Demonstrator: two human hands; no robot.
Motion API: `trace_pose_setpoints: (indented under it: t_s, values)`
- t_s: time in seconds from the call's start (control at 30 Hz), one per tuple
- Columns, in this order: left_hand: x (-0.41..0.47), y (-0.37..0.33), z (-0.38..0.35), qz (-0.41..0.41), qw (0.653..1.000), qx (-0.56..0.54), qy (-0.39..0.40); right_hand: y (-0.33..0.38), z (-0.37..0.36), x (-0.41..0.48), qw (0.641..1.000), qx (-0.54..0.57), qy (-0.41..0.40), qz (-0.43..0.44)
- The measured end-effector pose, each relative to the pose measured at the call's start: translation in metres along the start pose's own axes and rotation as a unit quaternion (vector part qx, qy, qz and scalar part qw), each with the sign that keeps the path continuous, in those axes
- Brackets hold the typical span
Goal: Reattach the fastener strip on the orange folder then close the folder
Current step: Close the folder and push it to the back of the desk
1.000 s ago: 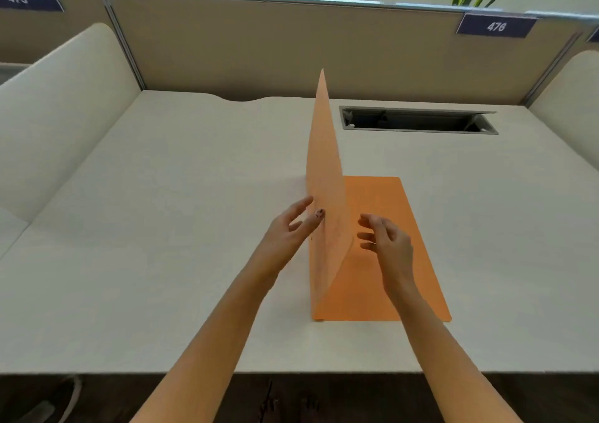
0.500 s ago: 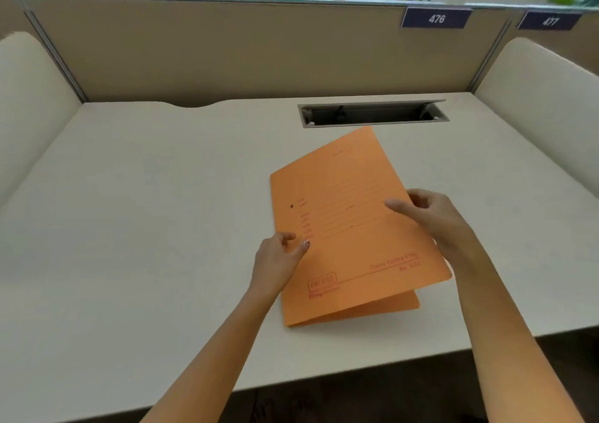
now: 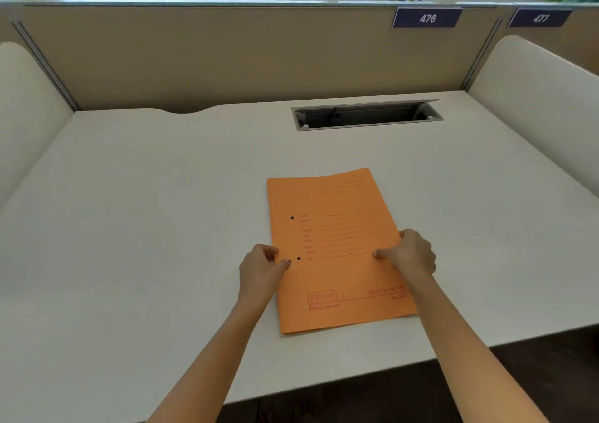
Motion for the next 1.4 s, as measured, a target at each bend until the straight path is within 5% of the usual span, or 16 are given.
trace_pose_setpoints:
  t_s: [0.23, 0.7, 1.4]
  values:
    - [0.01, 0.011, 0.009, 0.082, 0.991, -0.103, -0.017, 0.007, -0.002, 0.006, 0.998, 0.054, 0.041, -0.007]
    - [0.034, 0.02, 0.043, 0.047, 0.982, -0.146, -0.107, 0.042, -0.017, -0.011, 0.97, 0.212, 0.044, 0.113]
    - [0.194, 0.002, 0.118, 0.022, 0.962, -0.145, -0.229, 0.233, -0.048, 0.016, 0.94, 0.267, 0.055, 0.204]
Point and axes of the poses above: each hand's wrist, its own x-axis towards the middle knuckle, its own z-axis out of the back of the hand, y = z × x, the point moved 2 cm from there along x, towards the middle knuckle, and after that the axes turned 14 degrees about -z, right-handed, at the moved point
